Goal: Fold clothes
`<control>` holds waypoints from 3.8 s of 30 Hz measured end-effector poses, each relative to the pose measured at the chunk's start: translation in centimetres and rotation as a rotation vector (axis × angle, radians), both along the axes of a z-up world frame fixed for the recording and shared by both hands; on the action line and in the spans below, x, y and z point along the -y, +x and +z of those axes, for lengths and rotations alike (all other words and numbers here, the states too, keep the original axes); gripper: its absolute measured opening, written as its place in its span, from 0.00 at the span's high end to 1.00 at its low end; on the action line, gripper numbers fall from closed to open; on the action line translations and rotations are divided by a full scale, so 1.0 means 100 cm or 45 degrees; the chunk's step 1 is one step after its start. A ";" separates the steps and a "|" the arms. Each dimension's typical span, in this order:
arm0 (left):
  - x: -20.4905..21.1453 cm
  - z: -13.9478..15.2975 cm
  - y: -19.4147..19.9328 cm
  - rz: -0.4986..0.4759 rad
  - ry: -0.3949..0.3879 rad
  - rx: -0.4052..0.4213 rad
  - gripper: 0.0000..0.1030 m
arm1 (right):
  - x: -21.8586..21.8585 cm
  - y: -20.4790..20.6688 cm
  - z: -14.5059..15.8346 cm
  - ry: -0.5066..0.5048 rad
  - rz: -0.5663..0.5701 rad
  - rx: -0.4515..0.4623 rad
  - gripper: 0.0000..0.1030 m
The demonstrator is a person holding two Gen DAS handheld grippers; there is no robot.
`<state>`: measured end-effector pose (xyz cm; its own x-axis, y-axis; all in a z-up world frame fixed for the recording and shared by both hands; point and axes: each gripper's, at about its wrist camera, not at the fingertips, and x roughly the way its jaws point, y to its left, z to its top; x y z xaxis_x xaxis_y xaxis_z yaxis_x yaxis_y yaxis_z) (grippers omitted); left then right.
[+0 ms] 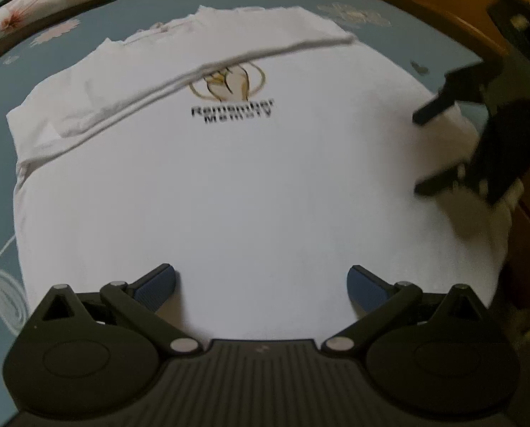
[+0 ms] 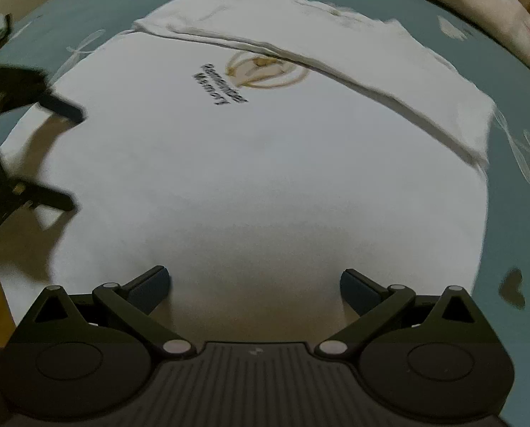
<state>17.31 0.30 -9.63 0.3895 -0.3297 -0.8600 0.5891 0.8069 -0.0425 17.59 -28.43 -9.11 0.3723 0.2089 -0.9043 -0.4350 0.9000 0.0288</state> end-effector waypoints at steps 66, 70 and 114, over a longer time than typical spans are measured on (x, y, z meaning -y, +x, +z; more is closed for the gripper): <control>-0.062 0.005 0.115 0.372 0.125 0.049 0.01 | 0.046 0.064 0.042 -0.068 -0.138 0.259 0.00; -0.067 0.020 0.086 0.336 0.152 0.050 0.02 | 0.050 0.057 0.043 -0.088 -0.097 0.232 0.00; -0.013 0.030 0.067 0.240 -0.122 -0.041 0.02 | 0.021 0.032 0.031 -0.008 -0.083 0.140 0.00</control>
